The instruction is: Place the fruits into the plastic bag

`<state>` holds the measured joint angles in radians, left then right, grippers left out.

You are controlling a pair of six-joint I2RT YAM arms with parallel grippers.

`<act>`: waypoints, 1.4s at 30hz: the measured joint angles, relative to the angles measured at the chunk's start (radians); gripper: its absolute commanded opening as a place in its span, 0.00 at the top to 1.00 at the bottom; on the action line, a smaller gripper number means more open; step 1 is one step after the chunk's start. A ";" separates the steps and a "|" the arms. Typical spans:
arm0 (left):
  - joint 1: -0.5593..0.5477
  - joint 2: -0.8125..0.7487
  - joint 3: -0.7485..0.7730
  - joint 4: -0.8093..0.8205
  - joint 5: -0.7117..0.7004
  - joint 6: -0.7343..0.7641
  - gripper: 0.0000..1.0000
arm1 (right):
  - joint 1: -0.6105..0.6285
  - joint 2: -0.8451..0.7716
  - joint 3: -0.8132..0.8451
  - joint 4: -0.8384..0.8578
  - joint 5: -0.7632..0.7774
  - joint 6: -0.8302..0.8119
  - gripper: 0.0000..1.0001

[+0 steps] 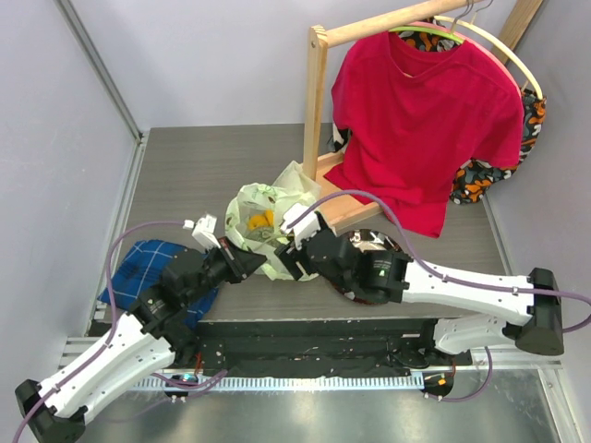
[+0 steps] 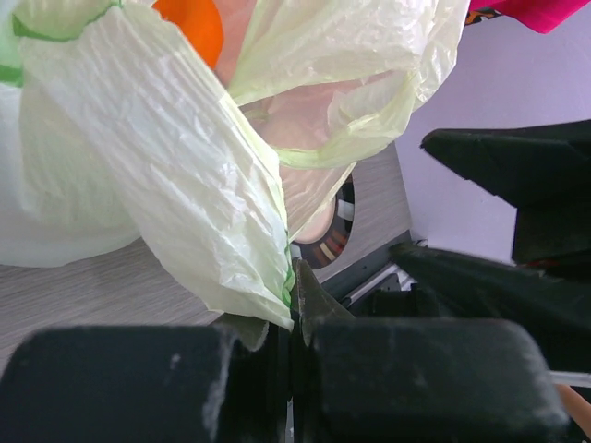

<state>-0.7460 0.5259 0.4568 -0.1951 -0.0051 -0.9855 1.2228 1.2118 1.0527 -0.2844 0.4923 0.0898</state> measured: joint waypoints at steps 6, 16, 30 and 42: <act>0.000 -0.016 0.027 -0.054 -0.018 0.017 1.00 | 0.090 0.105 0.005 0.003 0.091 -0.130 0.20; 0.000 -0.051 0.032 -0.103 -0.031 0.025 1.00 | 0.067 0.251 0.020 0.017 0.209 -0.232 0.22; 0.000 -0.060 0.052 -0.124 -0.055 0.040 1.00 | -0.099 0.283 -0.008 0.048 0.124 -0.225 0.37; 0.000 -0.018 0.110 -0.125 -0.068 0.088 1.00 | -0.132 0.307 -0.031 0.043 0.060 -0.231 0.21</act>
<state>-0.7460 0.5083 0.5671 -0.3202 -0.0731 -0.8978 1.0908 1.5192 1.0222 -0.2417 0.5526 -0.1410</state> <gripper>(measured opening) 0.018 0.790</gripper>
